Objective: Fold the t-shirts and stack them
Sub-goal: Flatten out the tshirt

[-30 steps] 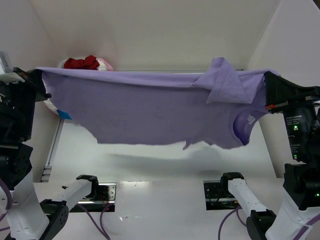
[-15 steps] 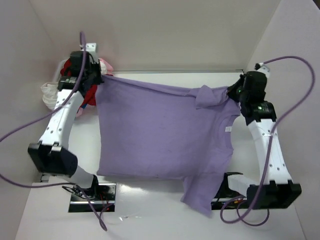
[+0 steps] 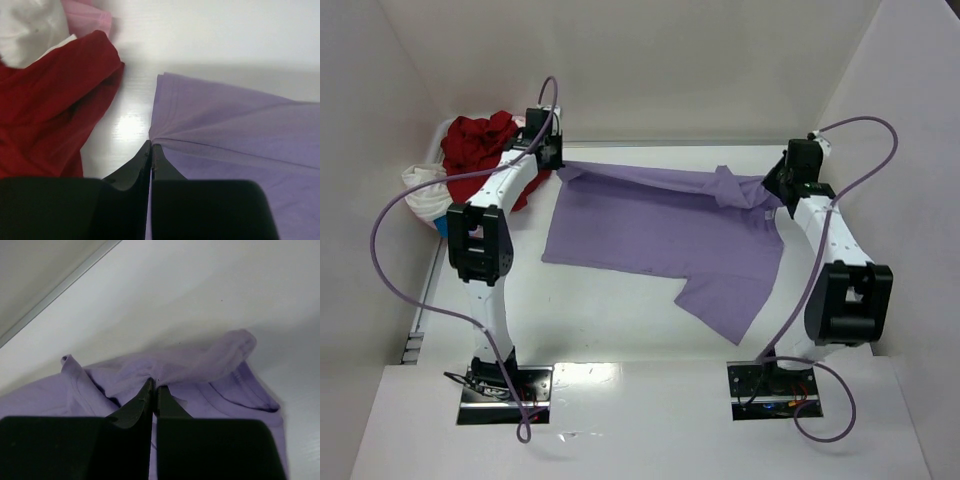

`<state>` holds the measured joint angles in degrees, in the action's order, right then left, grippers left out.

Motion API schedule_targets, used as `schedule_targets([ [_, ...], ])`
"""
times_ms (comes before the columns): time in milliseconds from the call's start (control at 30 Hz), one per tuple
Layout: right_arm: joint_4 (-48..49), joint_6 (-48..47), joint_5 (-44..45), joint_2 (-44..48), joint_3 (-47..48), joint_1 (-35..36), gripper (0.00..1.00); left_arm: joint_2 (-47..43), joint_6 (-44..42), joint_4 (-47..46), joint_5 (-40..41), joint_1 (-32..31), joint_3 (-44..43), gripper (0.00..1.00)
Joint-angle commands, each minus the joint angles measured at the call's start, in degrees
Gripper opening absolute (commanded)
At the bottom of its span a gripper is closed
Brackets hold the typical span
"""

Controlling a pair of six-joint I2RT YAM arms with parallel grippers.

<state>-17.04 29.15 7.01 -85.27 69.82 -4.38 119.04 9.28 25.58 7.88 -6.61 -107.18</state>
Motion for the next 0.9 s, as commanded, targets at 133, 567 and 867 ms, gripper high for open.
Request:
schedule_targets([
  [133,11.15,0.39,1.17,-8.58,3.47,-0.36,0.0,8.38,-0.14,-4.14,3.28,0.2,-10.49,0.0],
  [567,11.94,-2.16,2.84,-24.49,22.18,-0.36,0.0,36.26,-0.14,9.66,2.23,0.2,-64.81,0.0],
  [867,12.47,-2.16,1.78,-31.61,27.03,-0.36,0.0,37.31,-0.14,11.68,4.07,0.2,-62.01,0.36],
])
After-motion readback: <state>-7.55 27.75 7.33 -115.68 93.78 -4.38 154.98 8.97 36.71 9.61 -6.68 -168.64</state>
